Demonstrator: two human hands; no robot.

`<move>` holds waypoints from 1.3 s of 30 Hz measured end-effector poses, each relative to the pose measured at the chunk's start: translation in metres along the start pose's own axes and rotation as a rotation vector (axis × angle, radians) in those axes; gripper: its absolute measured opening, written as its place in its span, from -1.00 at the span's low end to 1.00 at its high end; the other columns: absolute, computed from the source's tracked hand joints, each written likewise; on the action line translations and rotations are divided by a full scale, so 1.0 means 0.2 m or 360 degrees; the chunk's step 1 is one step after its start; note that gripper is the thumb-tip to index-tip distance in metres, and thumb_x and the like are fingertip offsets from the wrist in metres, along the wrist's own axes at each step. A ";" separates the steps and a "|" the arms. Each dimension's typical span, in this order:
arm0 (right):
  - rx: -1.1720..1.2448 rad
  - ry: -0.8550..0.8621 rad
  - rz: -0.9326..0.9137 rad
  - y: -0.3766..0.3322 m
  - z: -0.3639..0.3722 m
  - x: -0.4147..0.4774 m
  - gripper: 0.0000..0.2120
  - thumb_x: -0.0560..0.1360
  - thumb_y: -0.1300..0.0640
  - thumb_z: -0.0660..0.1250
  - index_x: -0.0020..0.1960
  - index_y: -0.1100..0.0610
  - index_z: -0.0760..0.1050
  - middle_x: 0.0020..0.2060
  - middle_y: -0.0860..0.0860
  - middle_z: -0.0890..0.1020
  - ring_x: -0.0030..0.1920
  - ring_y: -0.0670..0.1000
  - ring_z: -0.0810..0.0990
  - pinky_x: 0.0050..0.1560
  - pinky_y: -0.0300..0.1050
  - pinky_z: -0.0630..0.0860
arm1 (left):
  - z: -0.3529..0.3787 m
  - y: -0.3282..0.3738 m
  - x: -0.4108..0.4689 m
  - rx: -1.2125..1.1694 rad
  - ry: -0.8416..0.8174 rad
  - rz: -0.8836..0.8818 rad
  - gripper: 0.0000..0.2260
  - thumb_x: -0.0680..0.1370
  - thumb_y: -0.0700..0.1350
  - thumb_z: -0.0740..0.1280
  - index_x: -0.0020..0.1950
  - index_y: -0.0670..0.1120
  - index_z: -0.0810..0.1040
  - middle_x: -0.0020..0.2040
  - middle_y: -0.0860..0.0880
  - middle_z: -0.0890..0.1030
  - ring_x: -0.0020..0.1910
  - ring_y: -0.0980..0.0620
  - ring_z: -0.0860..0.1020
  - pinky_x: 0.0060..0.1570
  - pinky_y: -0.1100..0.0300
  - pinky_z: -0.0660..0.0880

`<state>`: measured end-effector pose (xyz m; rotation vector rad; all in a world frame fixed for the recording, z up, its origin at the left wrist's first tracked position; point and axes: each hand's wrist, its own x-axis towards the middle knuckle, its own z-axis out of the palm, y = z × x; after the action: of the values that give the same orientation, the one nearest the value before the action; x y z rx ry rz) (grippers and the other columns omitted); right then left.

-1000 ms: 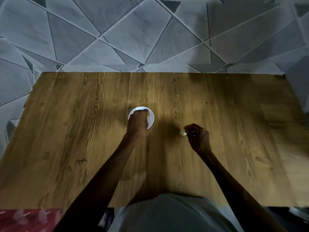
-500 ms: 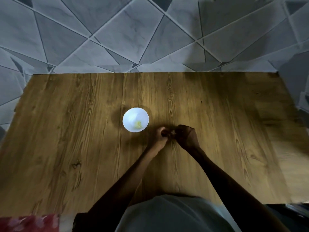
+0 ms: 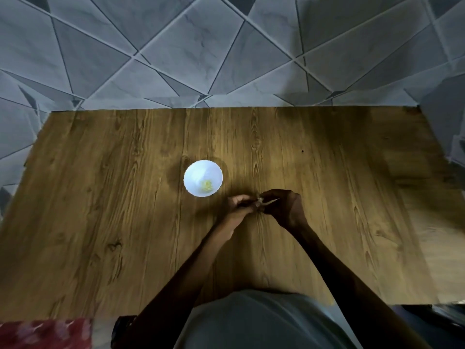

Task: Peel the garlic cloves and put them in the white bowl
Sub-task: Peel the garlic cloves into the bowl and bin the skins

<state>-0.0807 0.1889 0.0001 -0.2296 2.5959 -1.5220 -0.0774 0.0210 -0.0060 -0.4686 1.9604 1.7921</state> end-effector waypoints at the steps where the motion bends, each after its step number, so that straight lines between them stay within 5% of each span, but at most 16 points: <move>1: -0.0052 -0.0025 -0.0026 -0.01 -0.01 0.00 -0.78 0.42 0.26 0.49 0.06 0.22 0.64 -0.08 -0.02 0.68 -0.23 -0.28 0.66 -0.24 -0.33 0.61 | 0.00 0.01 -0.01 -0.0022 0.0032 -0.0013 -0.70 0.52 -0.31 0.39 0.24 -0.30 0.54 0.15 -0.21 0.62 0.05 0.03 0.57 -0.10 0.41 0.52; 4: -0.0163 -0.0036 -0.0091 -0.03 -0.02 0.00 -0.76 0.42 0.32 0.49 0.09 0.22 0.65 -0.07 -0.01 0.69 -0.26 -0.31 0.62 -0.22 -0.42 0.57 | 0.00 0.03 -0.03 -0.0048 0.0077 -0.0021 -0.69 0.51 -0.39 0.36 0.25 -0.34 0.52 0.16 -0.25 0.60 0.00 0.01 0.58 -0.15 0.40 0.56; 9: -0.0038 0.0022 -0.0031 -0.01 -0.03 -0.01 -0.82 0.45 0.22 0.48 0.05 0.21 0.66 -0.14 0.03 0.71 -0.22 -0.10 0.71 -0.23 -0.11 0.68 | -0.01 0.06 -0.06 0.0080 0.0041 0.0102 -0.74 0.50 -0.29 0.42 0.19 -0.23 0.61 0.04 -0.11 0.67 0.01 0.03 0.63 -0.09 0.34 0.57; 15: 0.0302 0.0064 0.0126 -0.04 -0.02 -0.03 -0.81 0.44 0.29 0.47 0.06 0.26 0.64 -0.15 0.08 0.71 -0.19 -0.01 0.73 -0.22 -0.08 0.68 | 0.02 0.09 -0.10 0.0265 0.0123 0.0222 -0.71 0.48 -0.23 0.45 0.20 -0.15 0.62 0.07 -0.04 0.67 0.06 0.07 0.61 0.07 0.27 0.54; 22: 0.0545 0.0022 0.0299 -0.02 0.01 -0.04 -0.83 0.43 0.34 0.47 0.02 0.31 0.64 -0.14 0.12 0.71 -0.14 0.06 0.73 -0.17 -0.10 0.67 | 0.02 0.09 -0.11 0.0350 0.0223 0.0247 -0.76 0.46 -0.24 0.47 0.12 -0.18 0.66 -0.05 -0.05 0.68 -0.17 0.20 0.59 -0.22 0.51 0.48; 29: 0.0731 0.0127 0.0404 -0.02 0.04 -0.04 -0.88 0.45 0.37 0.44 -0.03 0.38 0.63 -0.17 0.22 0.70 -0.15 0.14 0.73 -0.14 -0.04 0.68 | 0.07 0.04 -0.09 0.0546 0.0419 0.0445 -0.82 0.46 -0.15 0.49 0.04 -0.13 0.69 -0.12 0.04 0.69 -0.19 0.22 0.62 -0.19 0.48 0.50; 39: 0.0687 0.0105 0.0576 0.03 0.05 -0.02 -0.84 0.44 0.31 0.46 -0.01 0.35 0.62 -0.14 0.21 0.70 -0.13 0.16 0.72 -0.10 0.06 0.67 | 0.06 0.05 -0.05 0.0739 0.0364 0.0417 -0.86 0.46 -0.19 0.48 0.01 -0.10 0.68 -0.11 0.03 0.69 -0.24 0.31 0.54 -0.22 0.51 0.46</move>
<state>-0.0759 0.1842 -0.0106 0.3179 2.1197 -1.9019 -0.0729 0.0341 0.0061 -0.2786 2.6055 1.3952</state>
